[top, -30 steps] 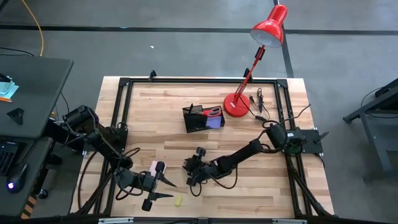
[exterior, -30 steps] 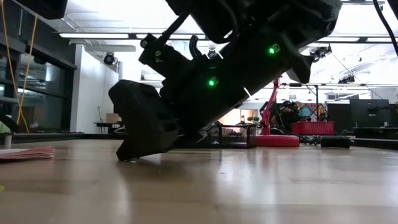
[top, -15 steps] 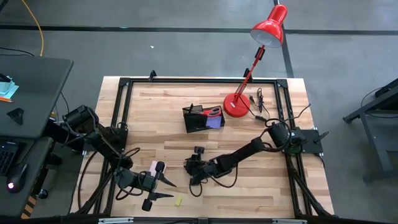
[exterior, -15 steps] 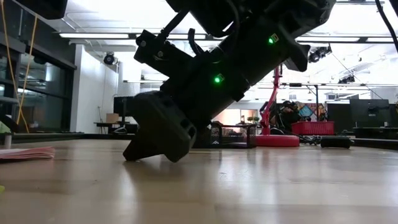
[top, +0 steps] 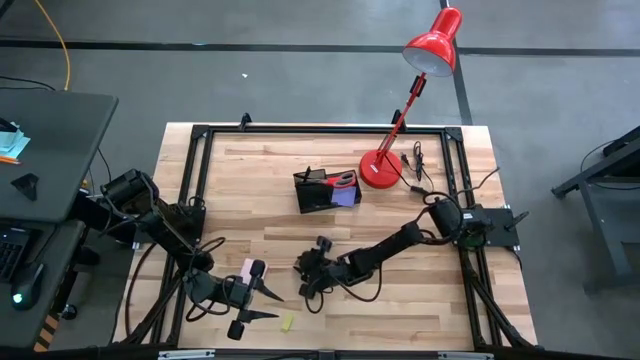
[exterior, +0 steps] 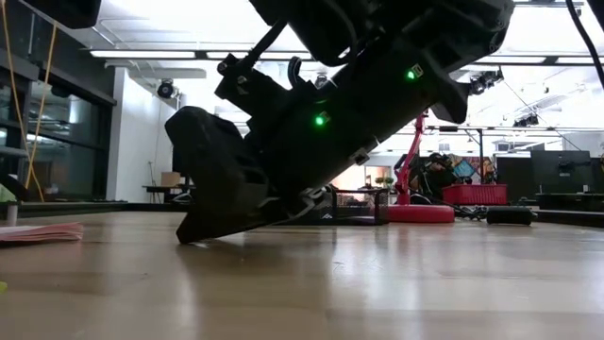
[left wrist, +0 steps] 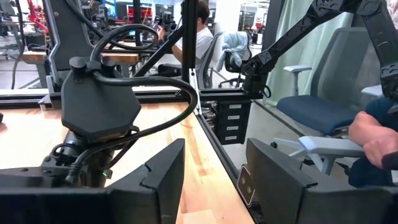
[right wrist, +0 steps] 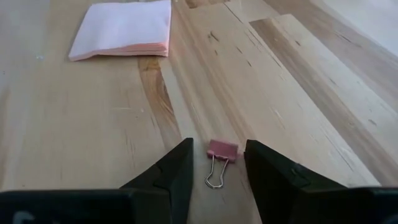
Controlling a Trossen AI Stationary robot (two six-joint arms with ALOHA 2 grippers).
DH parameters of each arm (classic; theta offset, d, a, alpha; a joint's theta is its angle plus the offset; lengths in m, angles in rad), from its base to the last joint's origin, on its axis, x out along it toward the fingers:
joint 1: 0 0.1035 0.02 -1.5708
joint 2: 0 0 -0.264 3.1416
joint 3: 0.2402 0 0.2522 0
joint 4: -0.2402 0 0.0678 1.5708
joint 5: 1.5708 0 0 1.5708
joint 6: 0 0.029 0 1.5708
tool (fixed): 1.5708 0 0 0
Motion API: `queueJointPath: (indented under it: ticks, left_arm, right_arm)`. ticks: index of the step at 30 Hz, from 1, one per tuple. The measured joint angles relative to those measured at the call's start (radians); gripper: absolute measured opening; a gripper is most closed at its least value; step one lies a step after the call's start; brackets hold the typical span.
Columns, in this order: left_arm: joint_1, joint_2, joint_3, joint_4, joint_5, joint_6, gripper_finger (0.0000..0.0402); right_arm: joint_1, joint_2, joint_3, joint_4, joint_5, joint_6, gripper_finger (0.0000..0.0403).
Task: Pick and place office supplies into organizer
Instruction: Put the pink binder clip into the desk organizer
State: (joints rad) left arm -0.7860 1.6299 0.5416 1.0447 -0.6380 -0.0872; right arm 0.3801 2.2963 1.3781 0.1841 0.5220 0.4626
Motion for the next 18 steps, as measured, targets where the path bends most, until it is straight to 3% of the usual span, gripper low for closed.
queueJointPath:
  ticks: [12, 18]
  left_arm:
    - [0.0, 0.0, 0.0, 0.0, 0.002, 0.0, 0.0161]
    - [0.0, 0.0, 0.0, 0.0, 0.002, 0.0, 0.0161]
  right_arm:
    - [0.0, -0.001, 0.0, 0.01, -0.024, -0.105, 0.0032]
    - [0.0, -0.005, -0.002, 0.035, -0.022, -0.18, 0.0032]
